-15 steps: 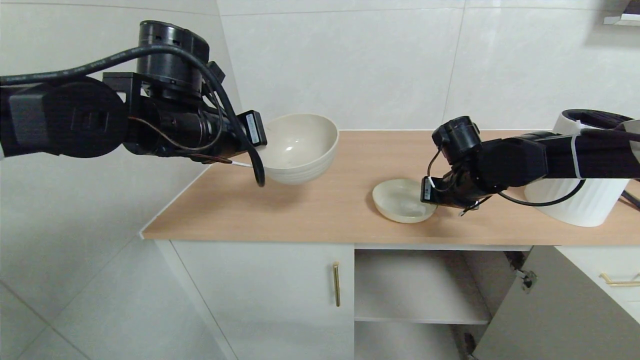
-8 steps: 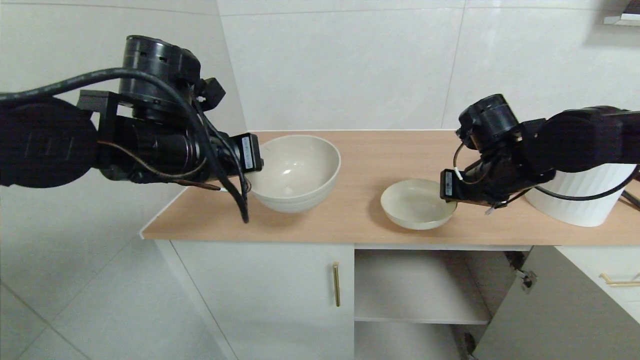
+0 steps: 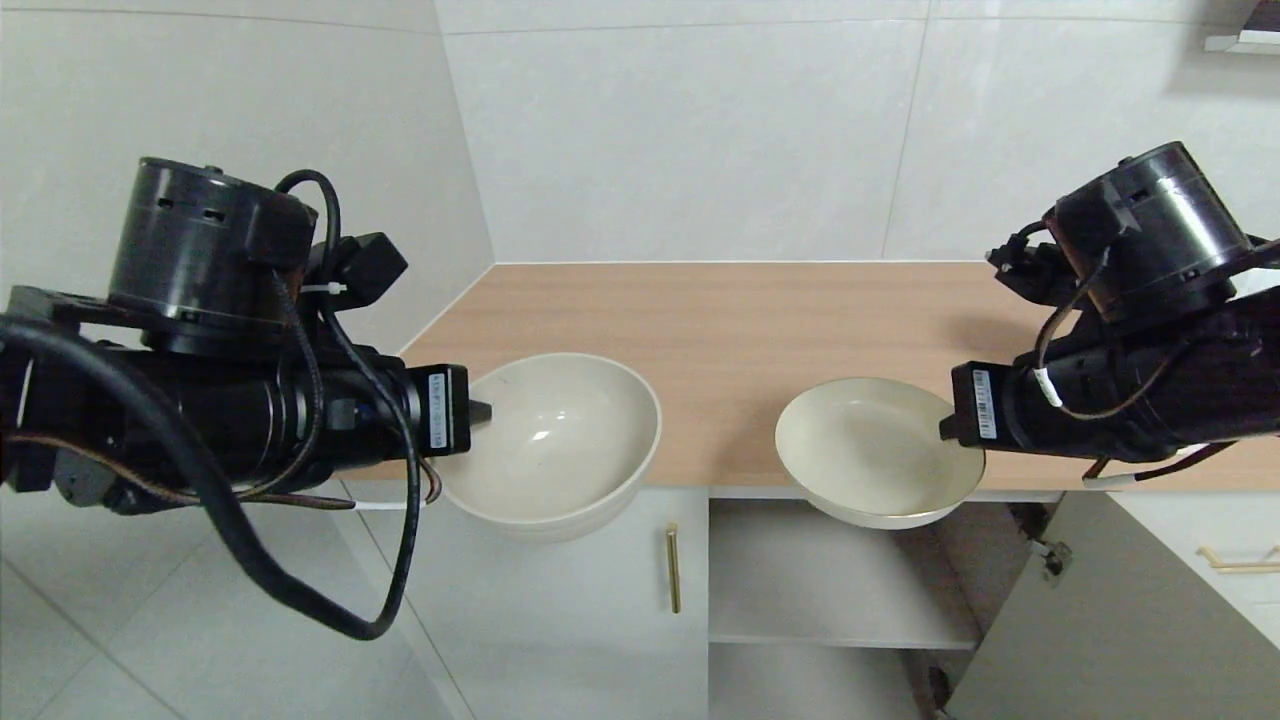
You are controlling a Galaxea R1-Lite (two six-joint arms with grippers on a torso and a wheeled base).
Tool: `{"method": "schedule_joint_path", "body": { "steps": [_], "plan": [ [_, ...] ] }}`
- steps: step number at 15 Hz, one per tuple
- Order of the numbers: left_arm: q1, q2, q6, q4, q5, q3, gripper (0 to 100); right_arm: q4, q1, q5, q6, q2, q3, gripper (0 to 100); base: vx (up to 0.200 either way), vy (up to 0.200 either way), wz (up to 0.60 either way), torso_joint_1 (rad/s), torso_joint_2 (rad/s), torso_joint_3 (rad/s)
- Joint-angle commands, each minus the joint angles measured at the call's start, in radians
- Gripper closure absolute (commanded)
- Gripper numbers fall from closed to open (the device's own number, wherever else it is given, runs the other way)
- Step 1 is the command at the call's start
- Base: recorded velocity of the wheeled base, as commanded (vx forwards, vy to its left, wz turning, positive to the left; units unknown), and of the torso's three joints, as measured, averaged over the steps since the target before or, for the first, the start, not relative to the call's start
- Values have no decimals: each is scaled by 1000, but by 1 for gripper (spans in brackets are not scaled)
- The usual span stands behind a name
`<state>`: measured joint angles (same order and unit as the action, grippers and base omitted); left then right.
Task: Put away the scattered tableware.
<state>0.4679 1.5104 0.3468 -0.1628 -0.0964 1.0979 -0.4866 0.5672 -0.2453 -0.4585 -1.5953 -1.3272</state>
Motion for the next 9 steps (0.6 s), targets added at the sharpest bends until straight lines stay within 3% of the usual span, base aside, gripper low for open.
{"method": "schedule_joint_path", "body": {
  "steps": [1, 3, 9],
  "plan": [
    [9, -12, 4, 2, 0, -19, 100, 2, 37, -17, -2, 44, 40, 100, -200, 0, 0, -7, 2, 2],
    [9, 5, 4, 3, -2, -19, 100, 3, 37, -20, -5, 31, 43, 100, -200, 0, 0, 7, 5, 2],
    [11, 13, 3, 3, -2, -19, 100, 25, 37, -37, -23, 14, 42, 100, 0, 0, 0, 0, 0, 0]
  ]
}}
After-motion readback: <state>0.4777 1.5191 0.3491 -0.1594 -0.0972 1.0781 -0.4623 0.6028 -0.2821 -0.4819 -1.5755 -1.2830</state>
